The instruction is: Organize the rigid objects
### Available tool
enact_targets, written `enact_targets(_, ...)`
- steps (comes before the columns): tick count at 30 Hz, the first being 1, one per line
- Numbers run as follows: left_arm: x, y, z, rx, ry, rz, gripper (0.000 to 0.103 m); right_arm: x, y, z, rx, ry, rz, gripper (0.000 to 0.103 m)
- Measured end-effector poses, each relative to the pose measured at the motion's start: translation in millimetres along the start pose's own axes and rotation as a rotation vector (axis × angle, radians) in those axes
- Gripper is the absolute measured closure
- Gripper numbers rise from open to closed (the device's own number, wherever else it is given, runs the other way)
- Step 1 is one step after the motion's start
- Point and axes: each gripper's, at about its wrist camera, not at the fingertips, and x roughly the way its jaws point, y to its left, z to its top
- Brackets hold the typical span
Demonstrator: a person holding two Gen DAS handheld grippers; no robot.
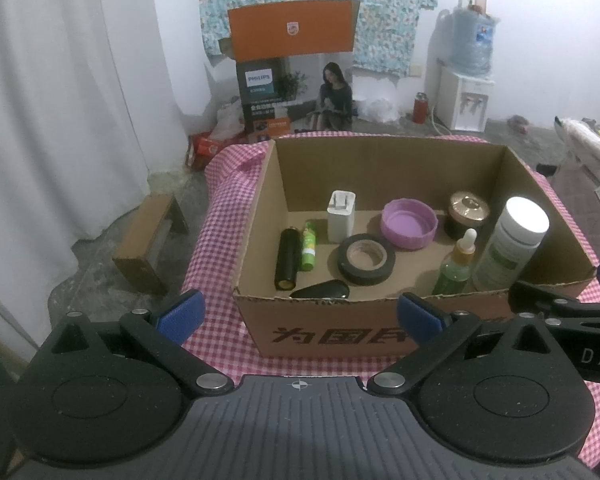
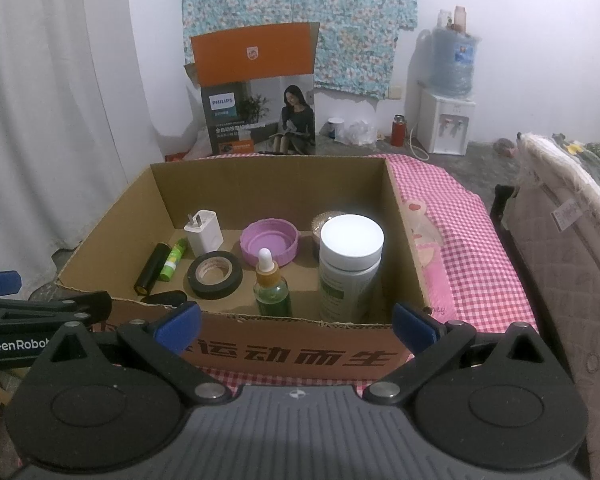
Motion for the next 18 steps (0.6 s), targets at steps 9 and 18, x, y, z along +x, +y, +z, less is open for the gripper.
enact_targets(9,1.8,-0.5,-1.5,0.000,0.009,-0.003,0.000,0.8,-1.1,-1.1,0.001,0.006,0.002,0.000)
enact_targets(18,1.9,-2.1,-1.4,-0.001,0.013,-0.007,0.000,1.6,-2.8,-1.0,0.001,0.010,0.000,0.000)
